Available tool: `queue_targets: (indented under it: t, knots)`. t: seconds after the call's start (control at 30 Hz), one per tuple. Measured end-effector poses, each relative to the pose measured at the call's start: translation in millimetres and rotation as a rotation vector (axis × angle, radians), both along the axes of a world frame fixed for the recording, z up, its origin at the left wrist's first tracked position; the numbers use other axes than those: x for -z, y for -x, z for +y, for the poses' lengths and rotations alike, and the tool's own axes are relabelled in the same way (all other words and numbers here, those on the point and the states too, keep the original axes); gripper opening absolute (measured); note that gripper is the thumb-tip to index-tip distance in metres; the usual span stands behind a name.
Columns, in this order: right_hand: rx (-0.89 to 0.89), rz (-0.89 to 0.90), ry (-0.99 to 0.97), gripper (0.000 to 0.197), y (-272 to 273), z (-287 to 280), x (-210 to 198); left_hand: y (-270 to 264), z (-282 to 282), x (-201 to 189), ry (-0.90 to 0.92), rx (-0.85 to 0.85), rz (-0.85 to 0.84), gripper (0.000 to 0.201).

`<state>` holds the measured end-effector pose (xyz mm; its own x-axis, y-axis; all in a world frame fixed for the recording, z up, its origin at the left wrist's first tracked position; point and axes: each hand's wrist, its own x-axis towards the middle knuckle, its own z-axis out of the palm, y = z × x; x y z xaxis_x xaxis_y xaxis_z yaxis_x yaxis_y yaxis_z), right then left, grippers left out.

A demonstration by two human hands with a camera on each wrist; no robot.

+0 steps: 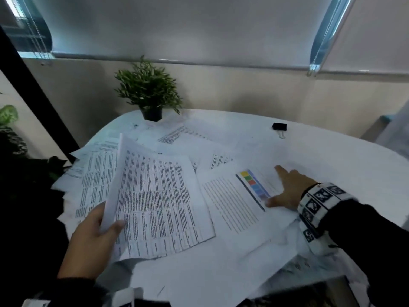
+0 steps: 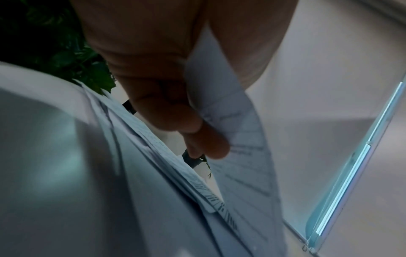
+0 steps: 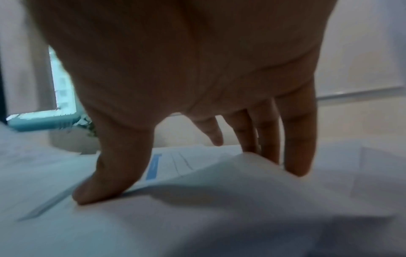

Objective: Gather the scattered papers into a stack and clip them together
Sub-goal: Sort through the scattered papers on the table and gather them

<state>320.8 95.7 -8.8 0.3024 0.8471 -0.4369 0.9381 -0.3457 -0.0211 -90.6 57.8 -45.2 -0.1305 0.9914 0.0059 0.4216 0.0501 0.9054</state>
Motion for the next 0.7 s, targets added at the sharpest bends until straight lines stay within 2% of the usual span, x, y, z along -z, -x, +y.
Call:
queue_targets:
  t: [0.1, 0.2, 0.27, 0.33, 0.4, 0.47, 0.53, 0.6, 0.67, 0.7]
  knots:
    - [0.075, 0.126, -0.173, 0.103, -3.3, 2.3, -11.8, -3.5, -3.3, -4.1, -0.010, 0.016, -0.007, 0.047]
    - [0.142, 0.252, -0.549, 0.059, -13.6, -0.8, -50.3, -1.0, -4.6, -5.5, 0.000, -0.019, -0.089, 0.076]
    - [0.125, 0.295, -0.834, 0.027, -19.0, -6.0, -83.0, -2.9, -5.9, -9.6, -0.031, -0.024, -0.064, 0.092]
    - [0.103, 0.330, -1.058, 0.013, -21.6, -12.0, -112.0, -6.3, -5.8, -16.3, -0.094, 0.035, 0.048, 0.089]
    - [0.079, 0.420, -1.184, 0.010, -22.0, -16.2, -133.2, -8.9, -5.5, -19.5, -0.099, 0.106, 0.098, 0.076]
    - [0.054, 0.616, -1.187, 0.012, -19.6, -18.4, -147.3, -12.7, -3.3, -19.1, -0.065, 0.141, 0.093, 0.065]
    - [-0.053, 0.717, -1.029, 0.010, -9.3, -18.4, -149.3, -16.7, -0.2, -17.8, -0.032, 0.124, 0.012, 0.062]
    - [-0.210, 0.690, -0.780, 0.013, 13.0, -15.8, -138.5, -25.0, 1.7, -18.6, 0.030, 0.087, -0.170, 0.051]
    - [-0.385, 0.612, -0.581, 0.012, 40.2, -9.5, -118.2, -35.9, -3.7, -22.9, 0.151, 0.081, -0.403, 0.021]
    - [-0.456, 0.549, -0.501, 0.014, 53.0, -4.9, -106.7, -40.2, -7.8, -22.4, 0.238, 0.127, -0.528, 0.044]
